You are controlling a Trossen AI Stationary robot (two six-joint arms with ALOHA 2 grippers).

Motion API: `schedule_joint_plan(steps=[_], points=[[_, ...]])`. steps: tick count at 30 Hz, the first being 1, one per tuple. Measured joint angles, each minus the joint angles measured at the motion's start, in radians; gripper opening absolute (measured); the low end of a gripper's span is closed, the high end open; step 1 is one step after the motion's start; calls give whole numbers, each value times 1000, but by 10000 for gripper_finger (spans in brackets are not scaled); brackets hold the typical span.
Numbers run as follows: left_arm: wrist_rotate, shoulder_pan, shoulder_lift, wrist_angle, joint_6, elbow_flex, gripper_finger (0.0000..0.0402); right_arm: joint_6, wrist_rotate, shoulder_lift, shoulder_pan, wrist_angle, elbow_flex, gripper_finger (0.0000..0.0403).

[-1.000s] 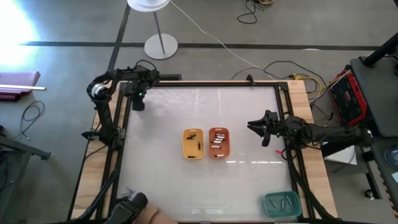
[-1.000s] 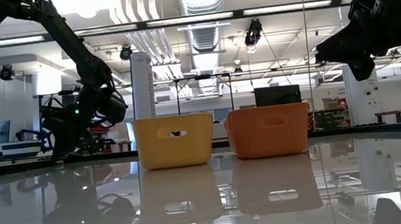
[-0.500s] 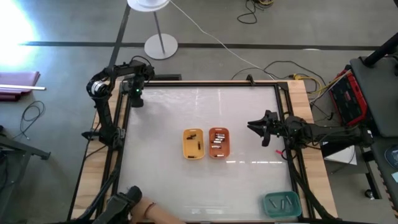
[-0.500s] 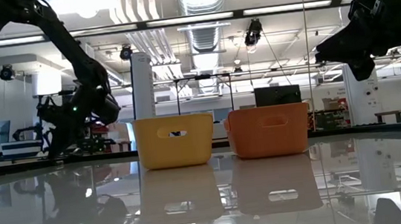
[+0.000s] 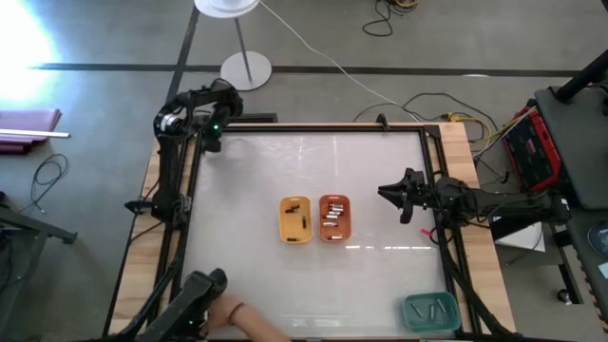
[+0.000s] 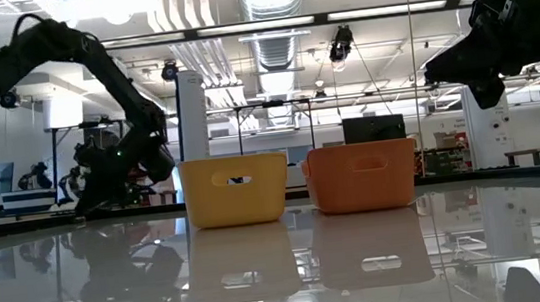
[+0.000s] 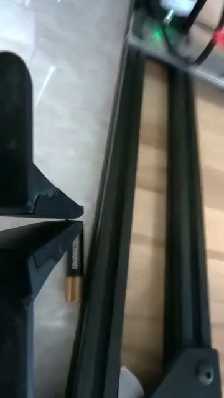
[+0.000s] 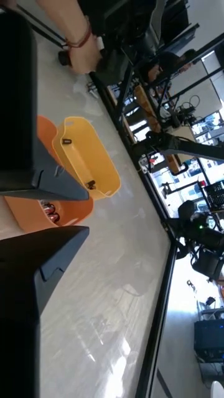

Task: Sort batteries
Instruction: Put the black battery into the yellow bin

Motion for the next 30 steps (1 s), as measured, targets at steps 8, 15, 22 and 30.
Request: schedule_joint_plan(steps=[8, 15, 22, 30], points=[[-106, -1, 5, 28, 52, 2, 0, 0, 0, 0, 0, 0, 0, 84], [-134, 0, 3, 74, 92, -11, 0, 0, 0, 0, 0, 0, 0, 93], [-131, -1, -87, 216, 120, -138, 0, 0, 0, 0, 0, 0, 0, 78], [-133, -5, -145, 300, 132, -206, 0, 0, 0, 0, 0, 0, 0, 61]])
